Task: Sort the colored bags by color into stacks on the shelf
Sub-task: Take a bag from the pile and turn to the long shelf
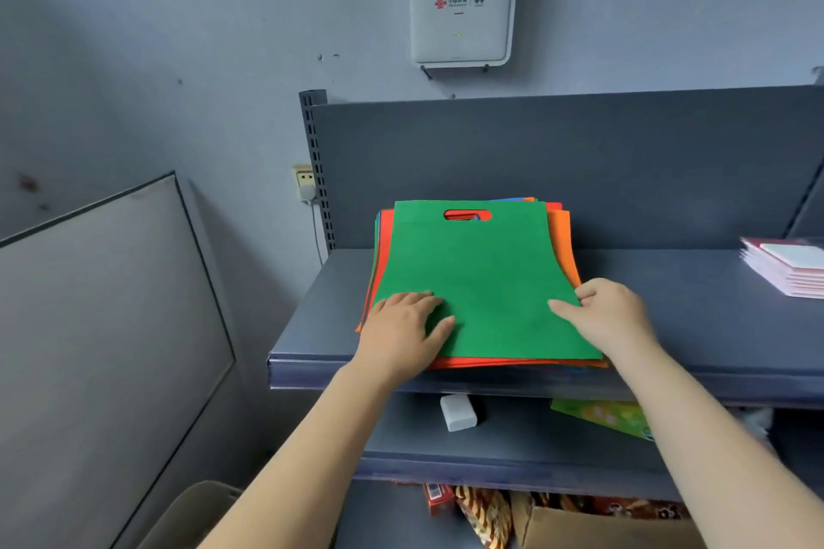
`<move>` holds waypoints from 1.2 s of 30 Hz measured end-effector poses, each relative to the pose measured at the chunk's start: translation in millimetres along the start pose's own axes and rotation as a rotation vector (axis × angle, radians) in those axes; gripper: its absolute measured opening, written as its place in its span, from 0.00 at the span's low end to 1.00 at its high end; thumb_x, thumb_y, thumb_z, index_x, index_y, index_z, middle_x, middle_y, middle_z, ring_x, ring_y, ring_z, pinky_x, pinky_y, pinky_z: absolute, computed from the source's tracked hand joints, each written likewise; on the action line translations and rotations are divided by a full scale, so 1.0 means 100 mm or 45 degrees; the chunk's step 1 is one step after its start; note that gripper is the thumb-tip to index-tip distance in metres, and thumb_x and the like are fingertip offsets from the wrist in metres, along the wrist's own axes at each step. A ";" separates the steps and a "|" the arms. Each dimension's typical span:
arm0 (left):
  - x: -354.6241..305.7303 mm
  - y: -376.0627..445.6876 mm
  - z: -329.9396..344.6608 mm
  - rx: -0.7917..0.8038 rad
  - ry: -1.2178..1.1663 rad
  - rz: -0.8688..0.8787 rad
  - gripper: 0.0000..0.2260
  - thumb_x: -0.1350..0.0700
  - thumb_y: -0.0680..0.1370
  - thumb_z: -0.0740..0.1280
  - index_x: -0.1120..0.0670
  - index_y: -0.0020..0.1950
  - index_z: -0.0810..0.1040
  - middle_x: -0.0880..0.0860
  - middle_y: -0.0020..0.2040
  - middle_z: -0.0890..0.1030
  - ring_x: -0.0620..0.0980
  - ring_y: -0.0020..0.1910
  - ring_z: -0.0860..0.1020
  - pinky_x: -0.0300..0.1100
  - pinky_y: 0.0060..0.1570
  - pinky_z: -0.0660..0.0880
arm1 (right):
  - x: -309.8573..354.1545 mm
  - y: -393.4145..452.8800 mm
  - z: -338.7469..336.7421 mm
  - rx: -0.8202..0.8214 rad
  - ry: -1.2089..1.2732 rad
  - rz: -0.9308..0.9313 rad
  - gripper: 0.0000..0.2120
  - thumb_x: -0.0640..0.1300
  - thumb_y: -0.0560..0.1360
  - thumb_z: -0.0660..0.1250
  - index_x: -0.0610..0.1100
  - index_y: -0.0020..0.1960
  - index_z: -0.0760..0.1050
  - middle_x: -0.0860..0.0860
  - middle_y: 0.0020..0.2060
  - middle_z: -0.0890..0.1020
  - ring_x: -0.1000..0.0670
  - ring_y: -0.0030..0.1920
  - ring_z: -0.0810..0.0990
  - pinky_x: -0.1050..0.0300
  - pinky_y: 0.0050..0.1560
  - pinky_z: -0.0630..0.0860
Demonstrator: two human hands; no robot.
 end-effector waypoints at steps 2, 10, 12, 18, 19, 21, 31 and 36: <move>-0.03 0.05 0.01 0.026 -0.012 0.049 0.22 0.42 0.81 0.56 0.49 0.72 0.68 0.48 0.73 0.68 0.49 0.72 0.64 0.42 0.69 0.57 | -0.01 0.01 -0.01 -0.073 0.109 -0.003 0.15 0.47 0.74 0.71 0.41 0.56 0.76 0.45 0.53 0.80 0.47 0.48 0.74 0.57 0.43 0.69; 0.43 0.18 -0.15 -0.075 -0.017 -0.426 0.23 0.37 0.75 0.62 0.53 0.61 0.75 0.53 0.62 0.76 0.57 0.61 0.72 0.49 0.57 0.70 | -0.23 0.05 -0.15 -0.425 0.116 -0.132 0.05 0.33 0.76 0.63 0.41 0.48 0.75 0.40 0.44 0.81 0.43 0.39 0.71 0.54 0.38 0.68; 0.59 0.18 -0.14 -0.027 -0.128 -0.579 0.23 0.34 0.72 0.65 0.53 0.52 0.75 0.53 0.54 0.78 0.56 0.56 0.75 0.49 0.54 0.73 | -0.29 0.07 -0.15 -0.445 0.244 -0.108 0.07 0.31 0.76 0.62 0.40 0.48 0.76 0.39 0.48 0.81 0.40 0.45 0.76 0.54 0.42 0.70; 0.74 0.20 -0.13 -0.136 -0.531 -0.798 0.16 0.42 0.70 0.73 0.51 0.36 0.73 0.48 0.36 0.77 0.51 0.40 0.76 0.42 0.39 0.70 | -0.38 0.11 -0.04 -0.458 0.586 -0.065 0.09 0.32 0.77 0.61 0.42 0.51 0.76 0.41 0.51 0.82 0.42 0.48 0.79 0.55 0.43 0.71; 0.75 0.19 -0.15 -0.158 -0.540 -0.810 0.15 0.44 0.70 0.74 0.52 0.36 0.73 0.48 0.35 0.77 0.51 0.39 0.76 0.42 0.38 0.69 | -0.39 0.12 -0.02 -0.451 0.649 -0.054 0.09 0.32 0.77 0.61 0.44 0.51 0.76 0.41 0.50 0.82 0.42 0.46 0.79 0.55 0.43 0.72; 0.75 0.18 -0.19 -0.197 -0.537 -0.809 0.14 0.48 0.71 0.74 0.53 0.35 0.72 0.50 0.35 0.77 0.52 0.38 0.76 0.42 0.36 0.68 | -0.40 0.11 0.02 -0.428 0.771 -0.019 0.10 0.32 0.77 0.61 0.46 0.49 0.76 0.45 0.46 0.82 0.40 0.45 0.80 0.55 0.44 0.73; 0.46 -0.39 -0.73 -0.663 -0.482 -0.571 0.01 0.60 0.76 0.69 0.57 0.47 0.79 0.50 0.39 0.76 0.51 0.39 0.74 0.39 0.37 0.63 | -0.31 -0.24 -0.12 -0.247 1.282 0.049 0.12 0.31 0.78 0.61 0.47 0.47 0.76 0.52 0.42 0.82 0.54 0.42 0.79 0.55 0.48 0.74; 0.35 -1.22 -0.82 -1.008 -0.712 -0.780 0.02 0.60 0.77 0.68 0.54 0.45 0.78 0.49 0.38 0.79 0.43 0.36 0.76 0.30 0.33 0.66 | -0.18 -0.60 -0.12 -0.021 1.506 0.050 0.12 0.31 0.78 0.61 0.47 0.46 0.76 0.51 0.45 0.82 0.51 0.44 0.80 0.55 0.49 0.76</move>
Point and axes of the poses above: each hand's wrist, its own y-axis towards the middle knuckle, its own z-axis out of the palm, x = y × z, the point moved 2 cm from there along y, towards the middle knuckle
